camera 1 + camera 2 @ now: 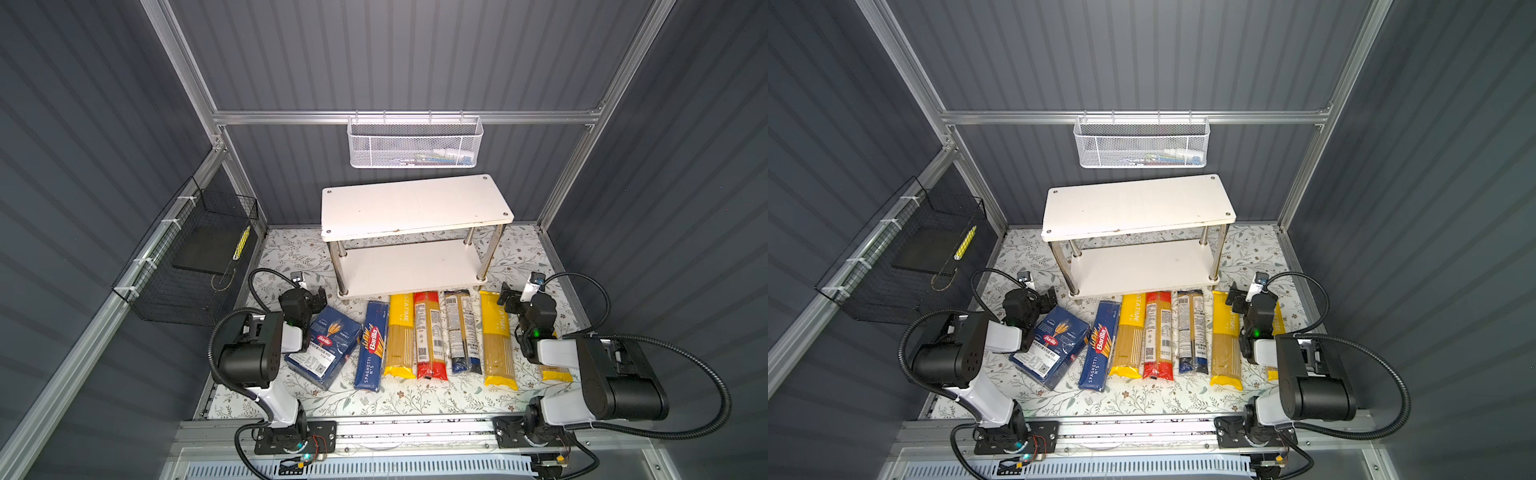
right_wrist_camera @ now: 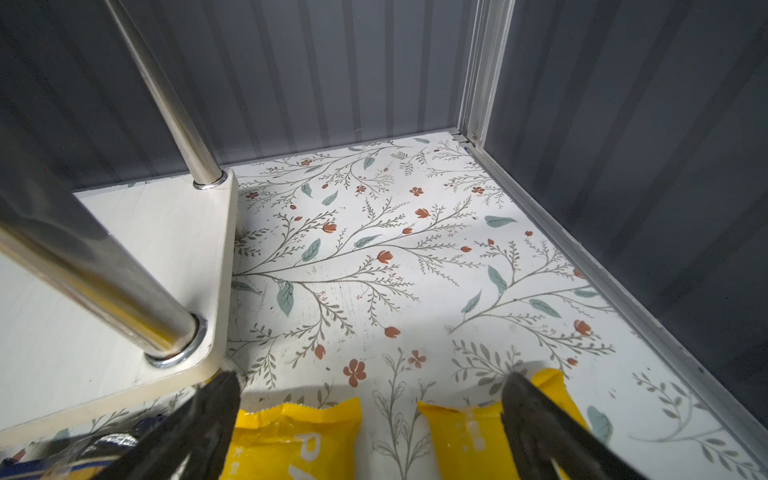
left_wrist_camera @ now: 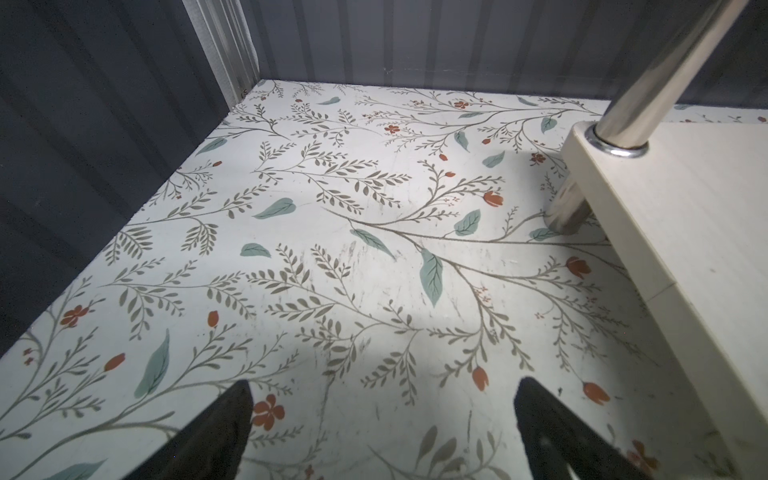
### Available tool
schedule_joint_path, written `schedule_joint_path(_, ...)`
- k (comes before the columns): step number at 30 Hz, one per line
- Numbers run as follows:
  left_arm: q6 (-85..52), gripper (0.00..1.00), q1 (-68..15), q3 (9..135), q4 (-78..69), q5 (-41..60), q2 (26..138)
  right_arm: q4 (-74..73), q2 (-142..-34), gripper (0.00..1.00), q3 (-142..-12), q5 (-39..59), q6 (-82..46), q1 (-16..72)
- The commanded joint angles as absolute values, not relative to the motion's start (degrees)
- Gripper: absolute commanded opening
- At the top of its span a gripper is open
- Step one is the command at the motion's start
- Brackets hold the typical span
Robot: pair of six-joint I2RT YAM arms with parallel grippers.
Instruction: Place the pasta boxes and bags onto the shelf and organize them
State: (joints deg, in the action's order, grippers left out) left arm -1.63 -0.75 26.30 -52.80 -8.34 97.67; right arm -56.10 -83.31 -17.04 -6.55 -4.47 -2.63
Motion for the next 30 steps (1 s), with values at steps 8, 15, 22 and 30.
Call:
schedule_joint_path(8, -0.06, 0.99, -1.58, 28.15, -48.52, -4.87, 95.81, -47.18, -75.23, 0.99, -19.54, -9.19, -5.66, -3.03)
schedule_joint_path(15, -1.44, 0.99, -1.58, 32.58, -32.1, -3.25, 82.97, -19.67, -60.12, 0.91, -27.9, -4.9, -13.04, -1.09)
schedule_joint_path(22, -5.11, 0.99, -1.58, 33.98, -18.23, 2.27, 70.4, 11.53, -58.71, 0.88, -41.6, -9.86, -14.91, 10.43)
schedule_joint_path(30, -9.61, 0.99, -1.6, 31.28, -11.13, 6.38, 64.39, 23.39, -58.23, 0.92, -44.24, -12.6, -19.77, 14.22)
